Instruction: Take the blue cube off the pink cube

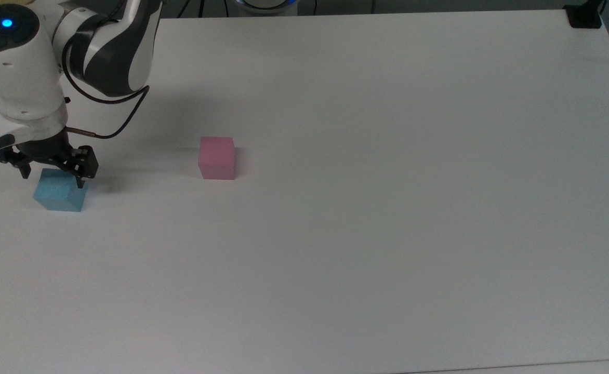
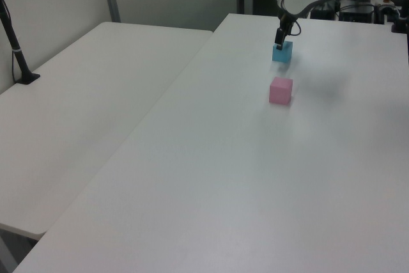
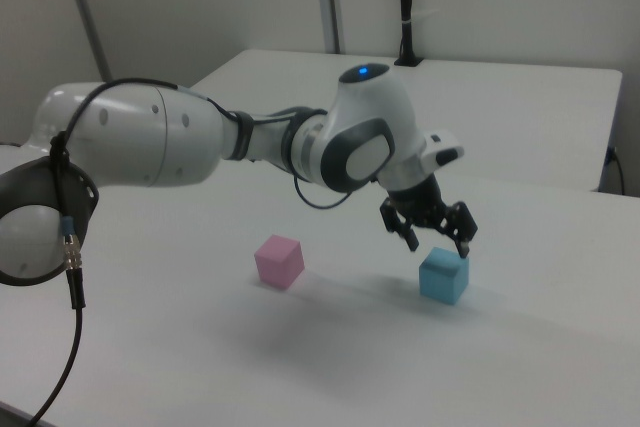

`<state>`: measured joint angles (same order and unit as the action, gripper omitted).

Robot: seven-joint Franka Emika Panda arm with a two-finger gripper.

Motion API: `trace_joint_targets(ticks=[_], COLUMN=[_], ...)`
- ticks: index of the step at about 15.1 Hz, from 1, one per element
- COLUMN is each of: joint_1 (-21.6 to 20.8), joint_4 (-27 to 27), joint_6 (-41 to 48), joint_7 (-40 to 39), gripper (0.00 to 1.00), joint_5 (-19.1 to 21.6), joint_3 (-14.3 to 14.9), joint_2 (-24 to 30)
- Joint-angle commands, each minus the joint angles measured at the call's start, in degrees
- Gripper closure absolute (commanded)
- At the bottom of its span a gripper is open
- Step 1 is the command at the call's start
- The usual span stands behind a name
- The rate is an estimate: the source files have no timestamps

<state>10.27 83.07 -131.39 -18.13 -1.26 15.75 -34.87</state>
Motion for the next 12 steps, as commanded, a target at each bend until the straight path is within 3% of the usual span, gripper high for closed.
trace_joint_targets(ticks=[1, 4, 7, 10, 12], joint_1=[-3.48, -6.91, -10.61, -15.34, -17.64], joint_4=[3.32, 4.82, 5.52, 7.98, 8.17], joint_6=[2.88, 15.94, 28.70, 35.92, 38.74], joint_7=[8.96, 14.69, 15.14, 15.22, 15.31], gripper=[0.00, 0.00, 0.00, 0.00, 0.00], joint_5=[0.73, 0.55, 0.55, 0.64, 0.64], joint_3=[-0.01, -0.71, -3.08, -5.98, -6.25], joint_2=[8.48, 16.57, 24.30, 31.51, 33.02])
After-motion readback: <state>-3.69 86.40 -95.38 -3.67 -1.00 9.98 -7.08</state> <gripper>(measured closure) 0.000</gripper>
